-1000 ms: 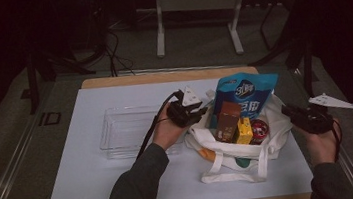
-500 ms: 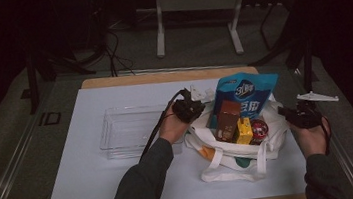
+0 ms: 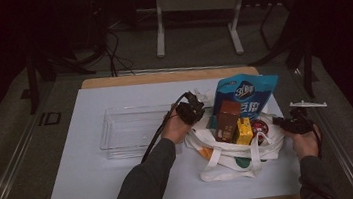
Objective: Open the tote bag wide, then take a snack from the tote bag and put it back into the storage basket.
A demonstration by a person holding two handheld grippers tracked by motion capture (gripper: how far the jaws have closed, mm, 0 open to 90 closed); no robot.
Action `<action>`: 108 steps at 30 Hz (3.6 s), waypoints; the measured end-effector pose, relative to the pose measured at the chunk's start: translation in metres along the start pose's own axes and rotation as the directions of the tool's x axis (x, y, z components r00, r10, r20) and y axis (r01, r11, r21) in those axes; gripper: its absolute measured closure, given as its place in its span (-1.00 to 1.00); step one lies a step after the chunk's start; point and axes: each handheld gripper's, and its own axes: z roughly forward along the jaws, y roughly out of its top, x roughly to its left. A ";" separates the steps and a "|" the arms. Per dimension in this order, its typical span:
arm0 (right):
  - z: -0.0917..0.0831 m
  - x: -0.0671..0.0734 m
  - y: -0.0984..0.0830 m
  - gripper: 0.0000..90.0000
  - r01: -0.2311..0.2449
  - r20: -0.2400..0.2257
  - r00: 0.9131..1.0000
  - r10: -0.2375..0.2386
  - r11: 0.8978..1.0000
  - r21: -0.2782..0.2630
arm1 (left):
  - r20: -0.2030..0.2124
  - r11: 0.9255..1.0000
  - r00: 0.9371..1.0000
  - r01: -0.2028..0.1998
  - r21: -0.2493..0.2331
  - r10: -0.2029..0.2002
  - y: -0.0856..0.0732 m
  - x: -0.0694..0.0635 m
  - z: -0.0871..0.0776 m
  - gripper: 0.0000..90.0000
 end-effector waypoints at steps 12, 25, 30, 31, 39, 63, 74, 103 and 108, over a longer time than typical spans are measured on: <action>-0.011 0.006 0.005 0.80 -0.002 0.020 1.000 0.003 1.000 -0.028 | 0.007 0.997 0.998 0.068 0.030 -0.069 0.000 0.001 0.003 0.95; -0.058 0.013 -0.003 0.39 0.104 0.002 0.994 -0.105 0.984 -0.145 | 0.007 0.997 0.997 0.071 0.021 -0.071 -0.001 0.001 0.000 0.94; -0.079 0.028 -0.013 0.37 0.131 -0.009 0.991 -0.136 0.971 -0.201 | 0.018 0.996 0.996 0.084 0.014 -0.085 -0.002 0.002 0.000 0.93; -0.082 0.032 -0.015 0.36 0.134 -0.021 0.990 -0.142 0.969 -0.209 | 0.021 0.996 0.996 0.088 0.013 -0.088 -0.002 0.002 0.000 0.93; -0.088 0.066 -0.045 0.37 0.169 -0.136 0.970 -0.202 0.960 -0.222 | 0.026 0.995 0.995 0.095 0.007 -0.095 -0.003 0.003 -0.001 0.93; -0.033 0.088 -0.091 0.85 0.191 -0.122 0.973 -0.198 0.979 -0.063 | 0.028 0.994 0.994 0.109 -0.018 -0.109 -0.007 0.004 -0.006 0.90; -0.031 0.089 -0.093 0.85 0.189 -0.114 0.974 -0.197 0.979 -0.073 | 0.033 0.995 0.996 0.086 -0.041 -0.085 -0.006 0.003 -0.014 0.76; -0.028 0.088 -0.091 0.87 0.185 -0.112 0.975 -0.192 0.980 -0.065 | 0.121 0.981 0.992 -0.001 -0.195 0.025 -0.006 -0.031 -0.064 0.66; -0.028 0.088 -0.092 0.87 0.194 -0.113 0.973 -0.201 0.978 -0.071 | 0.147 0.987 0.988 -0.029 -0.159 0.052 -0.012 -0.039 -0.052 0.86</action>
